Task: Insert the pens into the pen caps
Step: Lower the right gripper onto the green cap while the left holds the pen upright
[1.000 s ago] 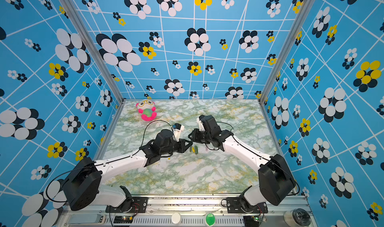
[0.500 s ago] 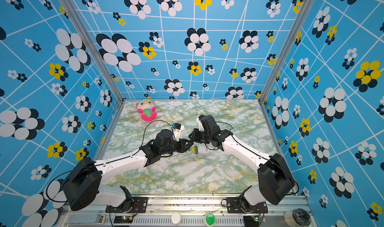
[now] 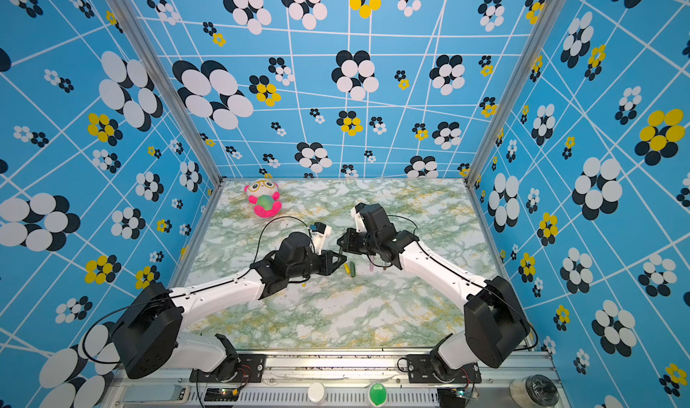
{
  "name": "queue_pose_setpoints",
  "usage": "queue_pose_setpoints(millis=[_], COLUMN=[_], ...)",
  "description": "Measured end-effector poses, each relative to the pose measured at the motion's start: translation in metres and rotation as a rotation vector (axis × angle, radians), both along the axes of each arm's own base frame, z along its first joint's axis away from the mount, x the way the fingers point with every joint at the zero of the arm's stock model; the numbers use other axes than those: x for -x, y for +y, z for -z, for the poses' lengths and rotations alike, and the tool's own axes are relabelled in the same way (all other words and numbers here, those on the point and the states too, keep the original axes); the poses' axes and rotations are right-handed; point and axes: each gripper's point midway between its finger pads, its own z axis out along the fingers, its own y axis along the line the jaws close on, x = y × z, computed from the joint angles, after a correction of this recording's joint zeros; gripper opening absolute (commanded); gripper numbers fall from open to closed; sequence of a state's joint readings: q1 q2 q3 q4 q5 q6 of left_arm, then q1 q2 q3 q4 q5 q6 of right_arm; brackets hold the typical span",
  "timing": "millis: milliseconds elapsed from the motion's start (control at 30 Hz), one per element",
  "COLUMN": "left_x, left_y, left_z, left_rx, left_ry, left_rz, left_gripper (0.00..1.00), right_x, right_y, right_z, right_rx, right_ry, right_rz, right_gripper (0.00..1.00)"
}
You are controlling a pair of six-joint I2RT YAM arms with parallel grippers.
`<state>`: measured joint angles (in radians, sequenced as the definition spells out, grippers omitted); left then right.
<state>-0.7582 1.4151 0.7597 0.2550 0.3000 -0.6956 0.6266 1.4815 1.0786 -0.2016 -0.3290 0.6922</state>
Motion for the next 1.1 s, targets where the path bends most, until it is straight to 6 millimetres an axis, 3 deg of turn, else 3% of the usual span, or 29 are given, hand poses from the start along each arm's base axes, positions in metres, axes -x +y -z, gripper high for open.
queue_pose_setpoints(millis=[133, 200, 333, 600, 833, 967, 1100], left_x=[0.000, 0.000, -0.004, 0.002, 0.012, 0.018, 0.025], left_y=[0.000, 0.002, 0.016, 0.048, 0.065, 0.069, 0.075], left_z=[0.000, -0.001, 0.004, 0.025, 0.034, 0.042, 0.049], left_rx=[0.000, -0.001, -0.028, -0.108, -0.150, -0.167, -0.177], left_ry=[0.000, -0.001, 0.008, 0.054, 0.057, 0.072, 0.082], left_rz=[-0.001, -0.006, -0.051, -0.112, -0.126, -0.123, -0.124], left_gripper=[0.00, 0.00, 0.00, 0.00, 0.00, 0.00, 0.00], right_x=[0.000, 0.000, 0.001, 0.004, 0.017, 0.024, 0.025], right_y=[0.000, 0.000, 0.000, -0.021, -0.044, -0.042, -0.036], right_z=[0.000, 0.000, 0.001, 0.013, 0.055, 0.091, 0.111], right_rx=[0.000, 0.000, 0.010, 0.124, 0.334, 0.481, 0.576], right_ry=[0.000, 0.000, -0.007, -0.003, 0.069, 0.135, 0.156], right_rz=[0.000, 0.000, -0.007, 0.032, 0.024, -0.032, -0.083], right_gripper=[0.17, 0.25, 0.36, 0.34, 0.30, 0.28, 0.26])
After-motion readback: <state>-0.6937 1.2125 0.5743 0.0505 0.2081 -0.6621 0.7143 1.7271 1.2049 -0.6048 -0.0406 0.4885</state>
